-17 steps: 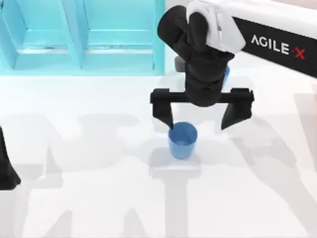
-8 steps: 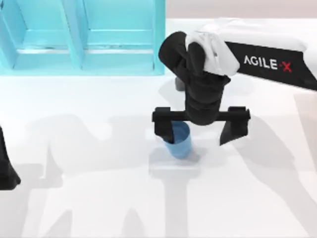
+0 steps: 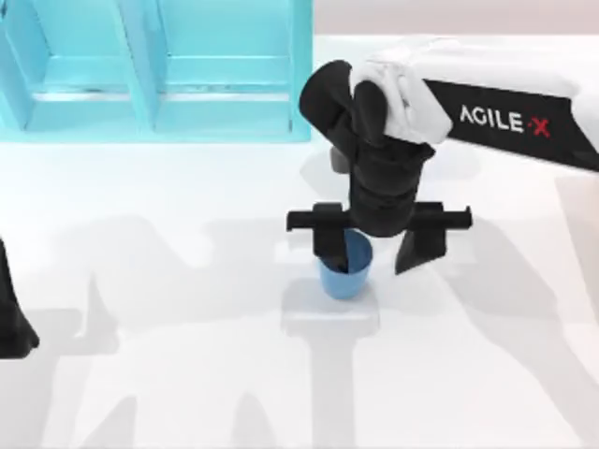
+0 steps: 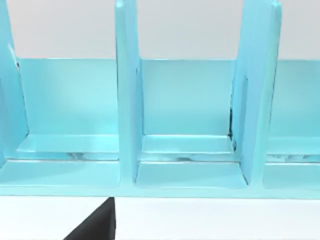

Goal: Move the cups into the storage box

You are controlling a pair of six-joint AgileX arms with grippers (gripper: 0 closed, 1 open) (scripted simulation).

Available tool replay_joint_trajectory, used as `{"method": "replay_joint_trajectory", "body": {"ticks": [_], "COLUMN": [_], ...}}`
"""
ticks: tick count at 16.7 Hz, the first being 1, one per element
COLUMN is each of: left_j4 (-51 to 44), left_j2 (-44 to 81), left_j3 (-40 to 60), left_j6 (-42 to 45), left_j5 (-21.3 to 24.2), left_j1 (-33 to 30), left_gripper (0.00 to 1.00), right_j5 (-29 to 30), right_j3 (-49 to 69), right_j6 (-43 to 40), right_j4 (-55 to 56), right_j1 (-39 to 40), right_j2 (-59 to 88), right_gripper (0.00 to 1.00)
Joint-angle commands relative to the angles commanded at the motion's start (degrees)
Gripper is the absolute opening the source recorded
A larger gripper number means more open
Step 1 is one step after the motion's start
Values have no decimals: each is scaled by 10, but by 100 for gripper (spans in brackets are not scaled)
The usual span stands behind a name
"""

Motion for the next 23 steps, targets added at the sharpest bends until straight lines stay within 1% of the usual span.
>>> {"method": "replay_joint_trajectory", "body": {"ticks": [5,6,16,19,23], "left_j4": [0,0,0,0,0], "left_j2": [0,0,0,0,0], "left_j3": [0,0,0,0,0], "left_j6": [0,0,0,0,0], "left_j5": [0,0,0,0,0], "left_j1": [0,0,0,0,0], "left_gripper": [100,100,100,100,100], "right_j5": [0,0,0,0,-1], "right_j3": [0,0,-1,-5,-11], "right_j6": [0,0,-8,-40,-96], "right_j4": [0,0,-8,-43,-111], "right_j1": [0,0,-6,-36,-95], "right_j2": [0,0,-9,-50,-125], "right_gripper": [2,0,0,0,0]}}
